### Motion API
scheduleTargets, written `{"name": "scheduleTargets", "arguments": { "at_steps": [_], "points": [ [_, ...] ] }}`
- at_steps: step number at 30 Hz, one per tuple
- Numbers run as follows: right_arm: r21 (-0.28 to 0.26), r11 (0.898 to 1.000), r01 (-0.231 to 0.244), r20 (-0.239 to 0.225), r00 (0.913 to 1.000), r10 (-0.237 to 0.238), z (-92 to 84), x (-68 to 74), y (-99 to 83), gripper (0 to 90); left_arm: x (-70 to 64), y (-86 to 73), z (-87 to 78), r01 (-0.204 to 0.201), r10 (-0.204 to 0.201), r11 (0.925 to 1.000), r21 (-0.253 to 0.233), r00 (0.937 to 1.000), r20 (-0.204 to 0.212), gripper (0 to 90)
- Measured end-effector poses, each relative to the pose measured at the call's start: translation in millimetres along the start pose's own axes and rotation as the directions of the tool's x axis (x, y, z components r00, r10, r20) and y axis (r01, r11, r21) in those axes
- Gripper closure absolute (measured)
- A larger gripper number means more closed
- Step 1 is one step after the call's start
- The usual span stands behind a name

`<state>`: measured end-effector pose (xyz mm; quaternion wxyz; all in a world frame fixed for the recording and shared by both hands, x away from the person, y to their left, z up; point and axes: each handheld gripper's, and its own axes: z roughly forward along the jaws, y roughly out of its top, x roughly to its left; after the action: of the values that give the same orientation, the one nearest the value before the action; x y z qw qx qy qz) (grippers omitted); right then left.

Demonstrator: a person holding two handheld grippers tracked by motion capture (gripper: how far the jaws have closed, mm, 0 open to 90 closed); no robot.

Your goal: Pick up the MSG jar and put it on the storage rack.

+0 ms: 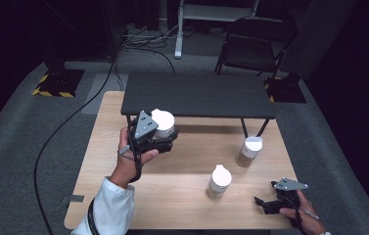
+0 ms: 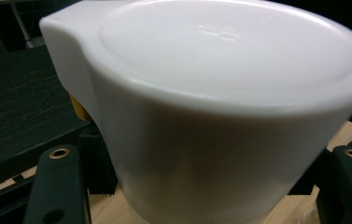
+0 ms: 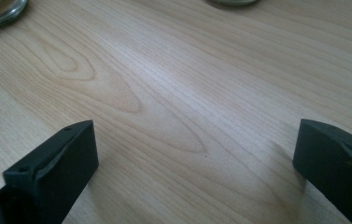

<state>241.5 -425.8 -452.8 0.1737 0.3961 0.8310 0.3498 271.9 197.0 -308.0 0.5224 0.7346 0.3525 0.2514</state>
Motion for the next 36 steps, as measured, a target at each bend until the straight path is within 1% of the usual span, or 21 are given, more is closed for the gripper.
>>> {"name": "scheduleTargets", "arguments": {
  "at_steps": [2, 10, 15, 18, 23, 26, 31, 35, 36],
  "points": [
    [0.0, 1.0, 0.0, 0.0, 1.0, 0.0, 0.0, 0.0, 0.0, 0.0, -0.4, 4.6, 0.5, -0.008, 0.008, 1.0, -0.002, 1.0, -0.001, 29.9],
    [0.0, 1.0, 0.0, 0.0, 1.0, 0.0, 0.0, 0.0, 0.0, 0.0, 0.2, 20.0, 1.4, -0.004, 0.004, 0.9998, -0.019, 1.0, -0.006, 29.9],
    [0.0, 1.0, 0.0, 0.0, 1.0, 0.0, 0.0, 0.0, 0.0, 0.0, -0.4, 31.8, 1.1, -0.019, 0.019, 0.9994, -0.027, 0.9998, -0.004, 29.9],
    [0.0, 1.0, 0.0, 0.0, 1.0, 0.0, 0.0, 0.1, 0.0, 0.0, 0.1, 38.2, 1.7, -0.019, 0.019, 0.9991, -0.038, 0.9998, -0.004, 29.9],
    [0.0, 1.0, 0.0, 0.0, 1.0, 0.0, 0.0, 0.1, 0.0, 0.0, 1.1, 49.0, 2.6, -0.026, 0.025, 0.9985, -0.048, 0.9996, -0.017, 29.9],
    [0.0, 1.0, 0.0, 0.0, 1.0, 0.0, 0.0, 0.1, 0.0, 0.0, 3.2, 55.2, 4.5, -0.025, 0.024, 0.9982, -0.054, 0.9994, -0.025, 29.9],
    [0.0, 1.0, 0.0, 0.0, 1.0, 0.0, 0.0, 0.1, 0.0, 0.0, 7.4, 61.1, 9.6, -0.013, 0.011, 0.9983, -0.056, 0.9994, -0.034, 29.9],
    [0.0, 1.0, 0.0, 0.0, 1.0, 0.0, 0.0, 0.1, 0.0, 0.0, 11.8, 63.9, 17.1, 0.006, -0.008, 0.9976, -0.069, 0.9995, -0.031, 30.0],
    [0.0, 1.0, 0.0, 0.0, 1.0, 0.0, 0.0, 0.1, 0.0, 0.0, 13.1, 64.7, 18.9, 0.003, -0.005, 0.9974, -0.072, 0.9996, -0.029, 29.9]
  ]
}}
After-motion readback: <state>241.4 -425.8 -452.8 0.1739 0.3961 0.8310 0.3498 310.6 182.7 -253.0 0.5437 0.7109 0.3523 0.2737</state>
